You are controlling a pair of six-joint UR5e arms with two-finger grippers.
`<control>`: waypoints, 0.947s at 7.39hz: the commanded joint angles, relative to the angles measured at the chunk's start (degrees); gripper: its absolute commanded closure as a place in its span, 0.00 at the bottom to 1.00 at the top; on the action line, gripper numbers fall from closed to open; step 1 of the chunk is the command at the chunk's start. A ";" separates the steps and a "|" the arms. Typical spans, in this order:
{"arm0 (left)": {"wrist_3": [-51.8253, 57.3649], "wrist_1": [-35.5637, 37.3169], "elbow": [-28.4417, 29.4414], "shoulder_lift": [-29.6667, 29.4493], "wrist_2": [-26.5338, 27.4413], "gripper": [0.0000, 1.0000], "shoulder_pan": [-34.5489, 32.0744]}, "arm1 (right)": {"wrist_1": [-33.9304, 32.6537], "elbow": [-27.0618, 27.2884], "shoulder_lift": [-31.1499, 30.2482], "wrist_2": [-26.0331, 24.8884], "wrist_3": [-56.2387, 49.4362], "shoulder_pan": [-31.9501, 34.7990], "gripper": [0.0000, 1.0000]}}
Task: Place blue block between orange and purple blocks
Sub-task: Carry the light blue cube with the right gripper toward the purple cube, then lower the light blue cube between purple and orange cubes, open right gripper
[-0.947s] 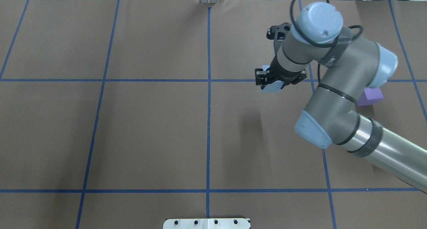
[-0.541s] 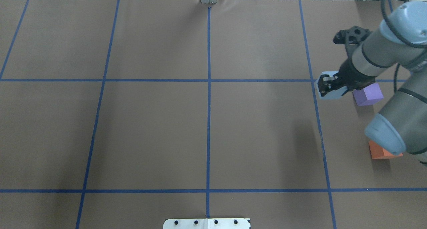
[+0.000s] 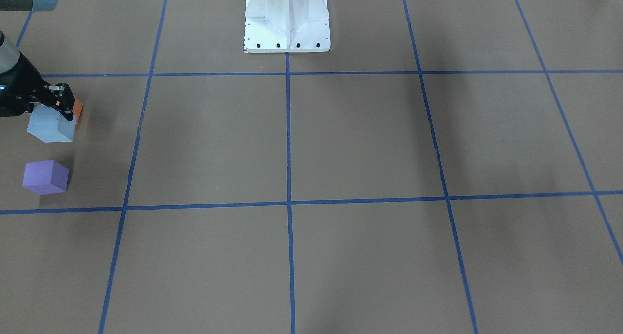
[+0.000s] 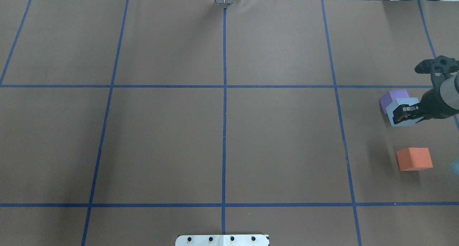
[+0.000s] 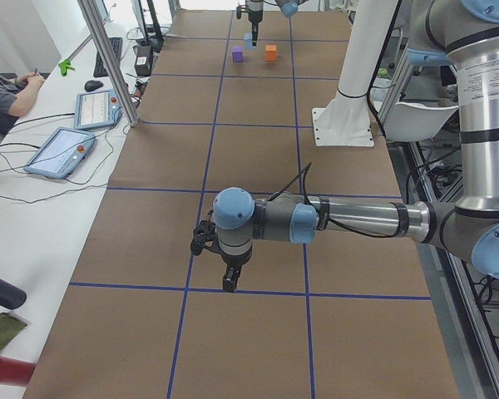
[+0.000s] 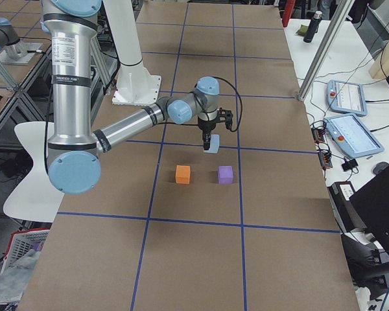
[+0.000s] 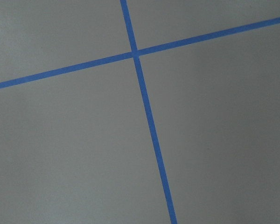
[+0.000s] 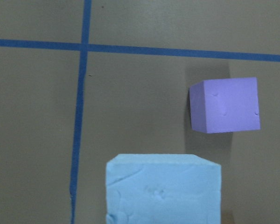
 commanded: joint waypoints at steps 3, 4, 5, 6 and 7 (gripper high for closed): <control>0.00 0.00 -0.39 0.00 0.09 0.00 0.00 | 24.47 -14.12 -2.89 -0.45 8.14 -0.16 1.00; 0.00 0.00 -0.47 0.00 0.09 0.00 0.00 | 24.48 -14.22 -2.89 -0.80 8.14 -1.12 0.91; 0.00 0.00 -0.39 0.00 0.00 0.00 0.00 | 24.48 -14.22 -3.07 -3.50 8.05 -3.39 0.77; 0.00 0.00 -0.39 0.00 0.09 0.00 0.00 | 24.48 -13.96 -3.85 -4.39 8.05 -4.37 0.74; 0.00 0.00 -0.47 0.00 0.00 0.00 0.00 | 24.56 -13.00 -5.34 -4.40 7.53 -4.38 0.73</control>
